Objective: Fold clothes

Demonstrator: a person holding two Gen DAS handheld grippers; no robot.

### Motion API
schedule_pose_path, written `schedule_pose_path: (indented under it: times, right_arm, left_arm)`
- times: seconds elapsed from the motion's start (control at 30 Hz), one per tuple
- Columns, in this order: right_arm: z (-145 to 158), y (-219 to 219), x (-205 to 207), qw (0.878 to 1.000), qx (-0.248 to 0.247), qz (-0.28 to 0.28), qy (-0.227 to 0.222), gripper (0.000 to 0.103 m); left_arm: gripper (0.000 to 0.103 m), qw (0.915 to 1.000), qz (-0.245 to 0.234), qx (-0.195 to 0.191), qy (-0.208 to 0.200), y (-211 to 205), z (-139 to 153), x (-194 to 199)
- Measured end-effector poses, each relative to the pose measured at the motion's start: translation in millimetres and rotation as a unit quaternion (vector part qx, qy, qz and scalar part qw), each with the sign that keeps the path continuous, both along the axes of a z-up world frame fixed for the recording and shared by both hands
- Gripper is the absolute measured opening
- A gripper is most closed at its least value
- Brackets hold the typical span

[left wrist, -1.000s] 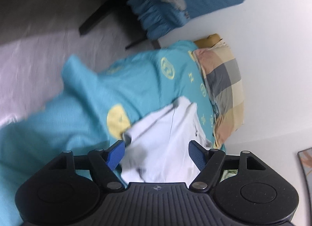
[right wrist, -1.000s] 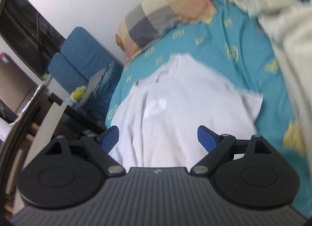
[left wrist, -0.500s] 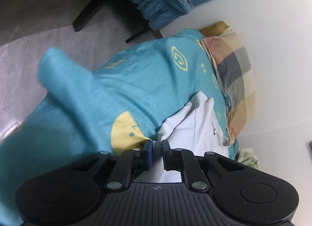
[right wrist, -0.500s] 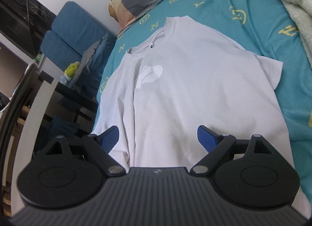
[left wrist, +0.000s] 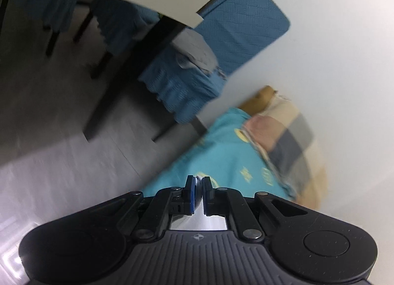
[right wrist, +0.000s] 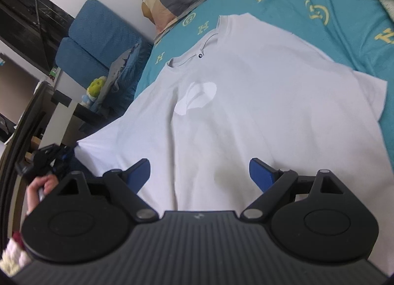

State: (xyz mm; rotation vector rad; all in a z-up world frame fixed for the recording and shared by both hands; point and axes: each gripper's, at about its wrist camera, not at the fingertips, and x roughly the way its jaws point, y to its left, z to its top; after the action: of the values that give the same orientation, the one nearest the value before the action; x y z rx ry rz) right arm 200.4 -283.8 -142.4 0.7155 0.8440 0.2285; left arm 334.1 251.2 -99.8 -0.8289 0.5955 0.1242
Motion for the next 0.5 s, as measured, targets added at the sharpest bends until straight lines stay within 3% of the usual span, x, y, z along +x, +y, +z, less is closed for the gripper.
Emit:
schedule_pose_path:
  times: [0.1, 0.3, 0.43, 0.5]
  right_arm:
    - [-0.7, 1.7, 5.8, 1.0, -0.013, 0.008, -0.009, 0.089]
    - [-6.9, -0.1, 14.4, 0.999, -0.042, 0.011, -0.013, 0.089]
    - [-5.3, -2.2, 15.6, 0.998, -0.056, 0.011, -0.022, 0.089]
    - [-2.6, -3.6, 13.3, 0.998, -0.06, 0.009, -0.028, 0.089]
  left_arm:
    - [0.006, 0.9984, 0.005, 0.047, 0.033, -2.9, -7.8, 33.1]
    - [0.01, 0.9956, -0.016, 0.039, 0.084, -16.9, -40.7, 40.4]
    - [0.027, 0.9922, -0.03, 0.033, 0.116, -26.3, -60.3, 42.1]
    - [0.039, 0.9909, -0.05, 0.033, 0.12, -31.4, -50.1, 14.6]
